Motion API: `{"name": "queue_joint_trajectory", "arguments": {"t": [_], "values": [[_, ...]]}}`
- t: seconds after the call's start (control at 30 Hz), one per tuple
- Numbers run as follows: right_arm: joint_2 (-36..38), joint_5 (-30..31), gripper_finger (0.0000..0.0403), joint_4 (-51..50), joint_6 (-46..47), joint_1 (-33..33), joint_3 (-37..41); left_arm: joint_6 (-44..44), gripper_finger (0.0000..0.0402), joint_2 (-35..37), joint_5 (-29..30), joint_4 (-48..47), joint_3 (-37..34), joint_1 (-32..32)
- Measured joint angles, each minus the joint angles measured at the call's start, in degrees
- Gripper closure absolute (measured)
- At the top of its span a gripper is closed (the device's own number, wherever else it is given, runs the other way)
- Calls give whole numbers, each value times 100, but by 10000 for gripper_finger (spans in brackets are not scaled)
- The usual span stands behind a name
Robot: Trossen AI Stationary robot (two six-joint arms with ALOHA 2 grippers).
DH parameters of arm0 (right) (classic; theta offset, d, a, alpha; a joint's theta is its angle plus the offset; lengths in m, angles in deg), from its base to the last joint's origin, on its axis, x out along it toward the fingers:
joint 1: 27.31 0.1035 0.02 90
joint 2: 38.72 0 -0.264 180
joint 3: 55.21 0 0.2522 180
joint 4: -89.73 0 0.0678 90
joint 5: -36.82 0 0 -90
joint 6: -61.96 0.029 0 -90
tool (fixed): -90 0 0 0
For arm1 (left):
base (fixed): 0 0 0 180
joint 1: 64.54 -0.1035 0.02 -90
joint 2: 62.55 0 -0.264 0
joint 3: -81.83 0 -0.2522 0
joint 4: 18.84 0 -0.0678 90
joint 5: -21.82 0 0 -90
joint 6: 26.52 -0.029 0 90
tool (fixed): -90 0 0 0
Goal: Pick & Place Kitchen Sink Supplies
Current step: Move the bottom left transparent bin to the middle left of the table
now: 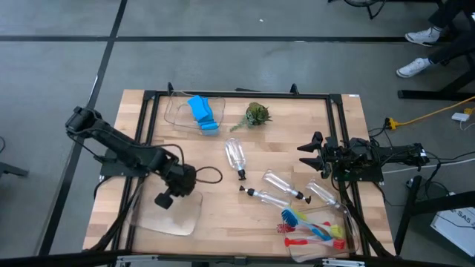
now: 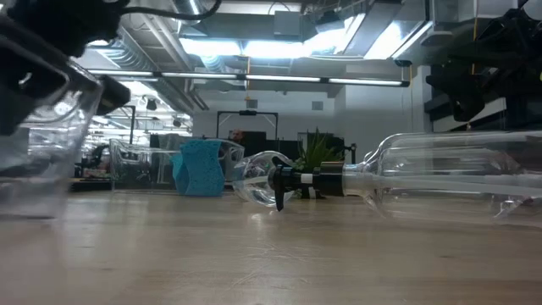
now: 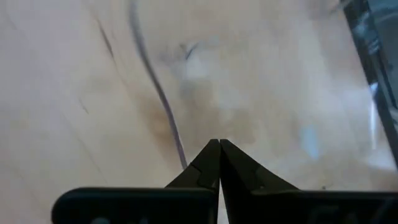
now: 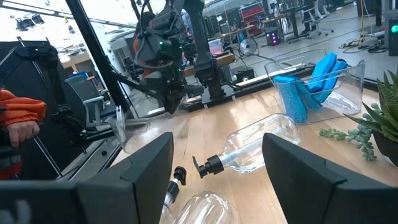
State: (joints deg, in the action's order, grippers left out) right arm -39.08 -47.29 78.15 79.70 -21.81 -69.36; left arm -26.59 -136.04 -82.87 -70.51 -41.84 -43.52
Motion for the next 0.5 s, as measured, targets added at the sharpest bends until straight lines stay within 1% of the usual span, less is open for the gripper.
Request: {"name": "queue_joint_trajectory", "arguments": {"t": [0.13, 0.27, 0.5], "values": [[0, 2, 158, -1, 0, 0, -2, -273, 400, -64, -15, 367, 0, -212], [0, 2, 158, 1, 0, -2, 1, -514, 399, -333, -32, 834, 0, -503], [0, 2, 158, -1, 0, -2, 0, -1065, 399, -933, 49, 1473, 4, -1290]]}}
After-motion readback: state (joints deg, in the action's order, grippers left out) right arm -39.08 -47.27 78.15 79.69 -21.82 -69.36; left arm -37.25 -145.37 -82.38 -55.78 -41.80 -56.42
